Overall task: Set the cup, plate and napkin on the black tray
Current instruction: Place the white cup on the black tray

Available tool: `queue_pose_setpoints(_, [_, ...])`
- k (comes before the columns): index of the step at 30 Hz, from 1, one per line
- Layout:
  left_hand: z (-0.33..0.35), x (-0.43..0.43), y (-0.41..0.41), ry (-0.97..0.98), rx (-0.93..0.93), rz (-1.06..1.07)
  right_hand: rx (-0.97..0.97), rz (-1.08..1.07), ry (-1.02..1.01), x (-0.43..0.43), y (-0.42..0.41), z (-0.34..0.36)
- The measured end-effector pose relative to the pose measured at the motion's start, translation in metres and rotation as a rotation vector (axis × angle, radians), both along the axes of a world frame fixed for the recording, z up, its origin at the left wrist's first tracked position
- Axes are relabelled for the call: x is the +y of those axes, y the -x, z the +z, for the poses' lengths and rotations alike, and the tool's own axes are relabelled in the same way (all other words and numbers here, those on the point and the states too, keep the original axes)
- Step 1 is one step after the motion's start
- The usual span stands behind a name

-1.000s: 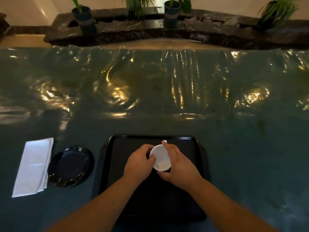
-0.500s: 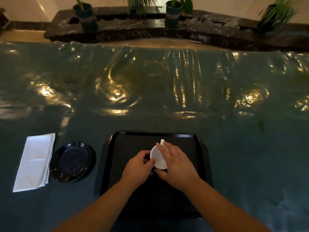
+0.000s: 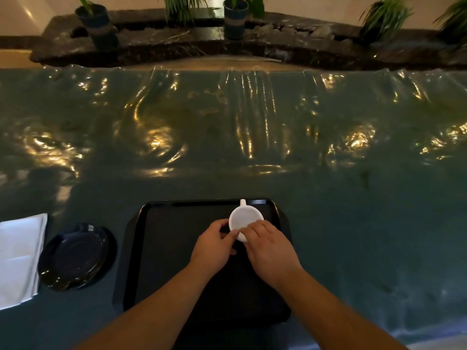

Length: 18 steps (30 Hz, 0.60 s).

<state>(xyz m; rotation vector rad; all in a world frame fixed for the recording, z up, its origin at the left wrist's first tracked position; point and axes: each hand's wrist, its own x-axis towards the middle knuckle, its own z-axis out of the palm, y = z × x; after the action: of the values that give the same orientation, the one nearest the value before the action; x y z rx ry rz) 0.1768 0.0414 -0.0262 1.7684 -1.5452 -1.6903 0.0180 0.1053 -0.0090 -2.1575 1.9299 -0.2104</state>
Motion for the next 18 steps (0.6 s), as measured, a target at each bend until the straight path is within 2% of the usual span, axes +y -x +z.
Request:
queue_pose_setpoints(13, [-0.001,-0.019,0.038,0.025,-0.052,-0.045,0.064,-0.045,0.016,-0.009,0.03,-0.009])
queue_pose_setpoints(18, [0.017,-0.023,0.007,0.303,-0.297,-0.113,-0.038,-0.066,0.093,-0.018,0.017,0.01])
